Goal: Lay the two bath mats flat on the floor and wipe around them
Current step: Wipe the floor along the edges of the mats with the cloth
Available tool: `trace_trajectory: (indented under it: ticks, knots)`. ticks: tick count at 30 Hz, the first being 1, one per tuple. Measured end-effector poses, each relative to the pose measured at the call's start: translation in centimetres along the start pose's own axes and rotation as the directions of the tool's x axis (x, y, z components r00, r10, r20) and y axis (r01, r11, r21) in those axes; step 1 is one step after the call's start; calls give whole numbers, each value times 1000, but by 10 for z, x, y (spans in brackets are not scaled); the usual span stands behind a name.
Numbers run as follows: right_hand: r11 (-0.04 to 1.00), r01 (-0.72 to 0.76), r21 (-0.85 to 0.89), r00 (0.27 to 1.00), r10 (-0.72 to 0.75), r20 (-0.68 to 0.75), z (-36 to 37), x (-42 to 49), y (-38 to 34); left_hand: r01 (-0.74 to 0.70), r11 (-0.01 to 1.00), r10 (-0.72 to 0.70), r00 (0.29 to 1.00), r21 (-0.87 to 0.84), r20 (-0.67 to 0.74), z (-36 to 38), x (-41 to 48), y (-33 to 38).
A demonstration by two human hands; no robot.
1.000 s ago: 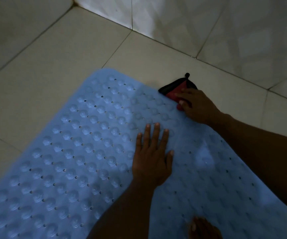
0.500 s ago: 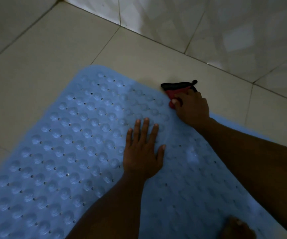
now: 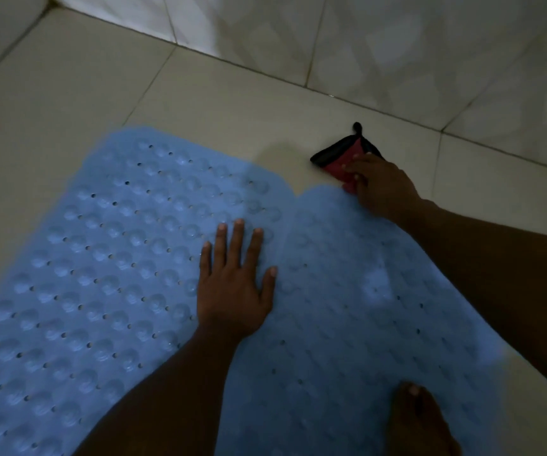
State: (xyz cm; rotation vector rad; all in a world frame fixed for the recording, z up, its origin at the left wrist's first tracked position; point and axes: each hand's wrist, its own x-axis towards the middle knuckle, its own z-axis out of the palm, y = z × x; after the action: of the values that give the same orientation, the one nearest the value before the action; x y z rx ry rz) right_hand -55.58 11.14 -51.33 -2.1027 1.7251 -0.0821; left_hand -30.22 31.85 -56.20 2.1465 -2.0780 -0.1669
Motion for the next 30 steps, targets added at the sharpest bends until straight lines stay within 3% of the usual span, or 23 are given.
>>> trace_trajectory:
  ticks: [5,9,12,15,17,21,26,30]
  knots:
    - [997,-77,16,996,77,-48,-21,-37,66,9,998,-10,1000,56,22,5,2,-2]
    - [968,-247,-47,966,242,-88,-37,-79,121,-7,998,7,1000,59,9,7,2,-1]
    - [952,-307,-2,942,304,-142,-37,-110,145,20,998,-18,999,65,-31,6,-3,6]
    - [910,-412,51,899,415,-137,-35,-122,152,-85,996,85,995,-1,-61,10,-34,37]
    - [881,-466,82,870,473,-140,-37,-125,153,-197,978,198,980,-65,7,14,-69,70]
    - [793,-585,171,783,607,-139,-39,-145,152,-136,989,139,989,-56,55,16,-94,99]
    - [864,-467,188,839,500,-212,-27,-192,148,-133,990,137,986,-50,91,12,-92,97]
    - [835,-519,182,803,549,-231,-14,-216,148,-137,990,139,986,-29,92,13,-93,96]
